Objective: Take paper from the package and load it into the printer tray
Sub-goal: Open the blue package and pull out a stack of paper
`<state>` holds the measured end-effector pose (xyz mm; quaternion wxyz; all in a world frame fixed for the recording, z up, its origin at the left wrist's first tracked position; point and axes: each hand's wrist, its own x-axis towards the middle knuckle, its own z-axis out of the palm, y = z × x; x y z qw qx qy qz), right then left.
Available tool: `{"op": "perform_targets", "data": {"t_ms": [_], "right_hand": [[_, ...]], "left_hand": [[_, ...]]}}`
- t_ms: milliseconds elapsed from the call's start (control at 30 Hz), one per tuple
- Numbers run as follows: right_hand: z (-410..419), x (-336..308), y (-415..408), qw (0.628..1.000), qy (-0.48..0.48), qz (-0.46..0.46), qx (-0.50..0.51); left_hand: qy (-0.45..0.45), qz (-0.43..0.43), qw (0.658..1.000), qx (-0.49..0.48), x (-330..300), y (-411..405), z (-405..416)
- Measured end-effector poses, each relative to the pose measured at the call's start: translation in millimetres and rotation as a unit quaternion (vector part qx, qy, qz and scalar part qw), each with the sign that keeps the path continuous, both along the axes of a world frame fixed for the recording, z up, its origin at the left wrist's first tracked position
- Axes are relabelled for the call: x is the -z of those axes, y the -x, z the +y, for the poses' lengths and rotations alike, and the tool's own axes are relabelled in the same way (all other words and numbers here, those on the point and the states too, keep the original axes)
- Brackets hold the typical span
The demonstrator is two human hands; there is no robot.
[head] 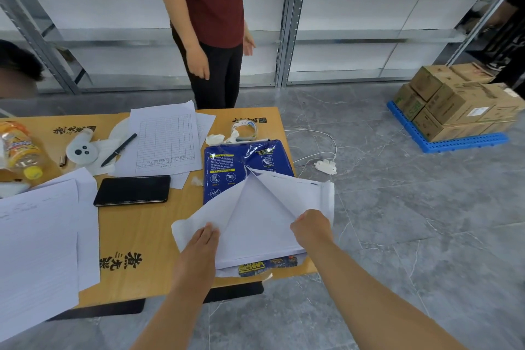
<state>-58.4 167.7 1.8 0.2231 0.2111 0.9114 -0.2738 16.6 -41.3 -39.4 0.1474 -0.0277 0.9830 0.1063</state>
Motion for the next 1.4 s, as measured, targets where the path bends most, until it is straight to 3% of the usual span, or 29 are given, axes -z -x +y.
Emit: {"op": "perform_targets", "data": {"t_ms": [267,500,667,900,1100,1267,1400], "right_hand": [[6.6,1.7,-11.7,0.994,-0.09,-0.039,-0.057],[4.4,-7.0,-8.5,0.99,-0.115,0.005,-0.082],[6.0,-5.1,-6.1,0.995,-0.074,0.043,-0.044],[4.7,-5.2,-11.0,0.98,-0.147,0.058,-0.118],[8.5,8.3,0.5,0.996,0.051,0.053,0.042],[17.8,5.7,3.9,0.967,0.206,0.022,0.146],[24.9,-0.1,0.8,0.942,0.289,-0.016,0.17]], "left_hand": [[-0.003,-0.002,1.0,-0.008,-1.6,-0.4,0.9],[-0.001,-0.008,1.0,-0.003,-5.0,0.0,-0.1],[0.004,-0.012,1.0,0.002,-6.5,-0.1,0.2],[-0.005,0.009,1.0,-0.011,-3.9,0.1,-0.2],[-0.026,0.02,0.999,-0.032,1.6,0.2,-0.6],[-0.133,0.106,0.962,-0.215,4.4,-3.0,0.1],[-0.176,0.057,0.937,-0.295,-5.3,-3.6,-1.9]]}}
